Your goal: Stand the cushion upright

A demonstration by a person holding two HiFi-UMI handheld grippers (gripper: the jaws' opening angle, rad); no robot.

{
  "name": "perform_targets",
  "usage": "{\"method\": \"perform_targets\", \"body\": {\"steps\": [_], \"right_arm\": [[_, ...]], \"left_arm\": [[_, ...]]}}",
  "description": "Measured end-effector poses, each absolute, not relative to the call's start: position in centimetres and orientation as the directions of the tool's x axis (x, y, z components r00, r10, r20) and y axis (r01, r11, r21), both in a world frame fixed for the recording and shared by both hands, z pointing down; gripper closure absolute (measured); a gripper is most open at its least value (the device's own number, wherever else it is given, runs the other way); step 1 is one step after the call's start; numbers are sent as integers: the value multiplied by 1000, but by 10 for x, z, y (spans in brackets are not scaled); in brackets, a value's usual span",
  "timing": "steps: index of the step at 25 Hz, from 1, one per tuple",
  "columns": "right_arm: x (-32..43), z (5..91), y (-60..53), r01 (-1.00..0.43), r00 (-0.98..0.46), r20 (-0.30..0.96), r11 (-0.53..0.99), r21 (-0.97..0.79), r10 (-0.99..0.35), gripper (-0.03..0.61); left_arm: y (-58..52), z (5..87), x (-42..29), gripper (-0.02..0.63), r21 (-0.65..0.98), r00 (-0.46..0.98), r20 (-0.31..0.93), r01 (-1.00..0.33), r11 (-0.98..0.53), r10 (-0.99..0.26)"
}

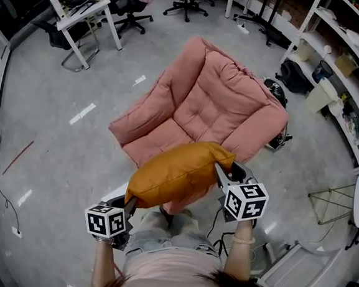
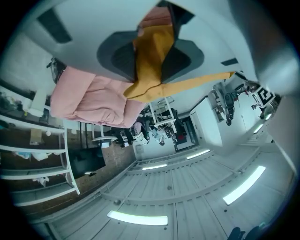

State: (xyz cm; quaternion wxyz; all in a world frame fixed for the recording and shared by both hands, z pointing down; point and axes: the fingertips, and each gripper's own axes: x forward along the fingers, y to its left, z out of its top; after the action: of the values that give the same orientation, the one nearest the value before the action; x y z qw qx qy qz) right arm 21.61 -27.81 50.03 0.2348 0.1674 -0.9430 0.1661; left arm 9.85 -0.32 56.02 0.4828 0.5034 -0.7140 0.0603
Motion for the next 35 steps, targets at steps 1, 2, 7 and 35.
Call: {"method": "perform_targets", "body": {"steps": [1, 2, 7, 35], "right_arm": [[214, 501, -277, -386, -836, 498, 892, -233, -232, 416], [213, 501, -276, -381, -837, 497, 896, -229, -229, 425], [209, 502, -273, -368, -830, 507, 911, -186, -232, 463], [144, 481, -233, -720, -548, 486, 680, 139, -680, 510]], "left_arm": [[-4, 560, 96, 569, 397, -38, 749, -773, 494, -662], [-4, 560, 94, 569, 396, -47, 747, -769, 501, -663], [-6, 558, 90, 572, 401, -53, 738, -768, 500, -673], [-6, 546, 0, 577, 533, 329, 671, -837, 123, -665]]}}
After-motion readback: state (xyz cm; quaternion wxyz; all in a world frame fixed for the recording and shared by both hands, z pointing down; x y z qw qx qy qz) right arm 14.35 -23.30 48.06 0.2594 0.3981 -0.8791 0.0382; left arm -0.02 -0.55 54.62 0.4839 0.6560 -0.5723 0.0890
